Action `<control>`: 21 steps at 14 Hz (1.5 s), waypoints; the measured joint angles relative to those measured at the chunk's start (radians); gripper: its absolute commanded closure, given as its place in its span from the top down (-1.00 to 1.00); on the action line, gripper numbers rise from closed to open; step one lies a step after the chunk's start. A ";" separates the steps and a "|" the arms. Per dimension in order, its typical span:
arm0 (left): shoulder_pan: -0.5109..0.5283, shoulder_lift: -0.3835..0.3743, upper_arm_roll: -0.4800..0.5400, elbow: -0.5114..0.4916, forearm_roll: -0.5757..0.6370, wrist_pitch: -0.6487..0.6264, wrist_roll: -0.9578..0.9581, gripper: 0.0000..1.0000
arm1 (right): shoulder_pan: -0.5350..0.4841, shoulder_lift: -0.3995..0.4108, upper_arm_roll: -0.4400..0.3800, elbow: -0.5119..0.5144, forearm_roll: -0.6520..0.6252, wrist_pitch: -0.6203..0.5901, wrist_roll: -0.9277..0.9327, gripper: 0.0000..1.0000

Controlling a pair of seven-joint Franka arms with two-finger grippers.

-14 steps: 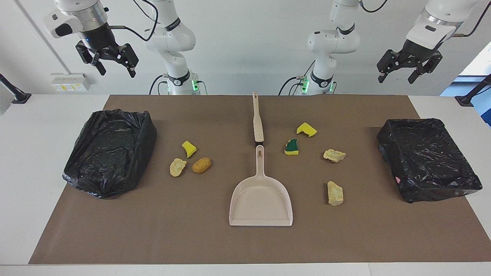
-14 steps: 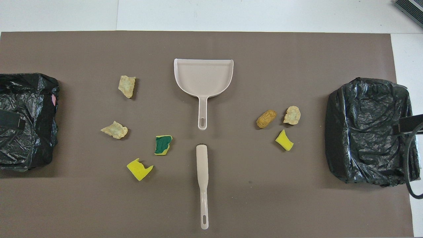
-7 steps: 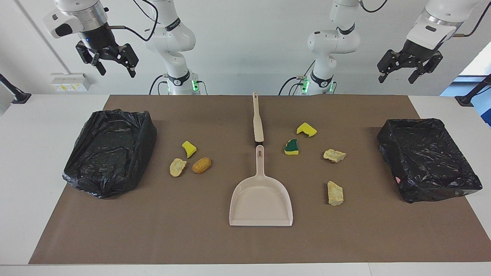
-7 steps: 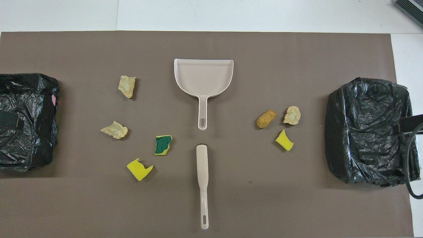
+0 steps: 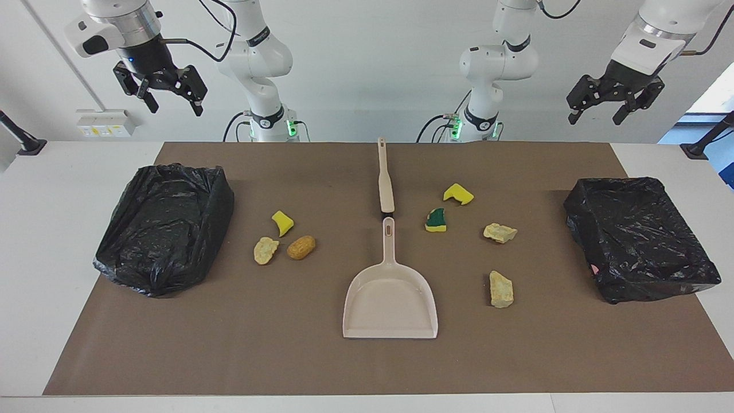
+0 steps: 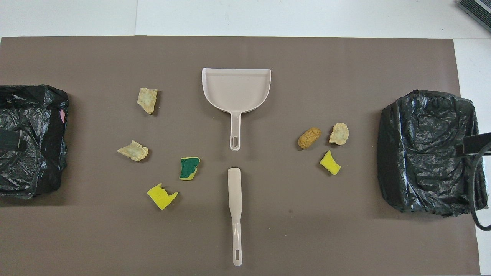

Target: Sweep and dump trash in bin

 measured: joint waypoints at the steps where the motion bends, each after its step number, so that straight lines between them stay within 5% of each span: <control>1: 0.000 -0.001 0.000 -0.002 0.000 0.000 0.000 1.00 | 0.000 0.000 0.000 0.000 0.000 0.000 0.000 1.00; 11: -0.082 -0.075 -0.041 -0.137 -0.014 0.032 -0.003 1.00 | -0.022 -0.011 -0.011 0.019 -0.001 0.002 -0.002 1.00; 17: -0.398 -0.208 -0.062 -0.521 -0.073 0.269 -0.268 1.00 | -0.008 -0.046 0.007 -0.094 -0.001 -0.004 -0.007 1.00; 21: -0.631 -0.220 -0.069 -0.724 -0.074 0.488 -0.535 1.00 | -0.010 -0.047 0.006 -0.137 -0.001 0.003 -0.007 1.00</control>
